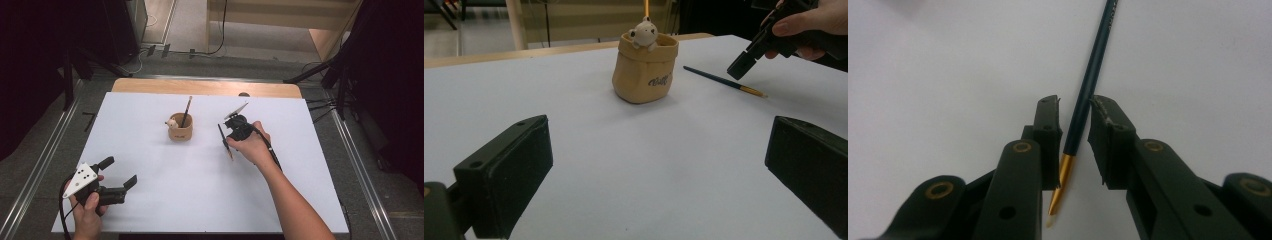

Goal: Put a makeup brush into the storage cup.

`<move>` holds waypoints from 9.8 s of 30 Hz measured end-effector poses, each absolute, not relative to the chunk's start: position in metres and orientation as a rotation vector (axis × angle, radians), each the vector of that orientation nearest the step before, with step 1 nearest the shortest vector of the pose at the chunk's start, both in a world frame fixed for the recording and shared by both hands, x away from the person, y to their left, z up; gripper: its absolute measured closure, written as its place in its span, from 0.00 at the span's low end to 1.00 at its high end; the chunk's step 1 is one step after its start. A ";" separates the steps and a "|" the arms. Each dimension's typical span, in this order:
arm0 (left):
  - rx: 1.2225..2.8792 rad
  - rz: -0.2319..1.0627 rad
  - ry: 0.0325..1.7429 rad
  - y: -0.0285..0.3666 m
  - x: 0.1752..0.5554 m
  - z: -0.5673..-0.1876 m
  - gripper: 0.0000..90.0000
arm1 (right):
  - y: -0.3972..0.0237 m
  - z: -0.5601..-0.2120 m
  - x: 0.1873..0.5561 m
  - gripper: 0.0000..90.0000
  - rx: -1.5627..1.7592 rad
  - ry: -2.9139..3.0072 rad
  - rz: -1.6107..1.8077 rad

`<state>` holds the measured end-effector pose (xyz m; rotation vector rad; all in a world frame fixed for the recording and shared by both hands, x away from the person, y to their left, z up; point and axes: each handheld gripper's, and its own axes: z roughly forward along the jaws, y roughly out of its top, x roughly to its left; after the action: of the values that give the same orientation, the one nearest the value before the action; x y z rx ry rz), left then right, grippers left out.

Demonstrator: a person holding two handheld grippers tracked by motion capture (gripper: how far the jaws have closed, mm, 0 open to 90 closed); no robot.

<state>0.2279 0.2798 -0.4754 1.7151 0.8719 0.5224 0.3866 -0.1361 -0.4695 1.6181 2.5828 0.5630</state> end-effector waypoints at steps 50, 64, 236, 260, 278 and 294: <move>1.749 0.487 0.846 0.259 0.235 -0.480 0.00 | -0.171 -0.464 0.350 0.94 1.621 2.354 0.880; 1.748 0.489 0.795 0.234 0.245 -0.466 0.00 | -0.191 -0.449 0.323 0.94 1.552 2.203 1.115; 2.074 -0.125 0.401 0.135 0.272 -0.426 0.96 | -0.136 -0.463 0.218 0.73 0.542 2.444 1.318; 1.929 0.103 0.497 0.139 0.267 -0.431 0.96 | -0.149 -0.460 0.222 0.00 1.263 2.099 1.515; 1.869 0.172 0.534 0.142 0.265 -0.433 0.96 | -0.142 -0.458 0.217 0.00 1.446 2.010 1.617; 1.777 0.237 0.578 0.145 0.263 -0.436 0.96 | -0.130 -0.459 0.216 0.04 1.590 1.825 1.726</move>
<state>0.2627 0.1450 -0.4356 1.7773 0.5775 0.2366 0.2158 -0.1297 -0.4594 1.5902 1.8253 1.7255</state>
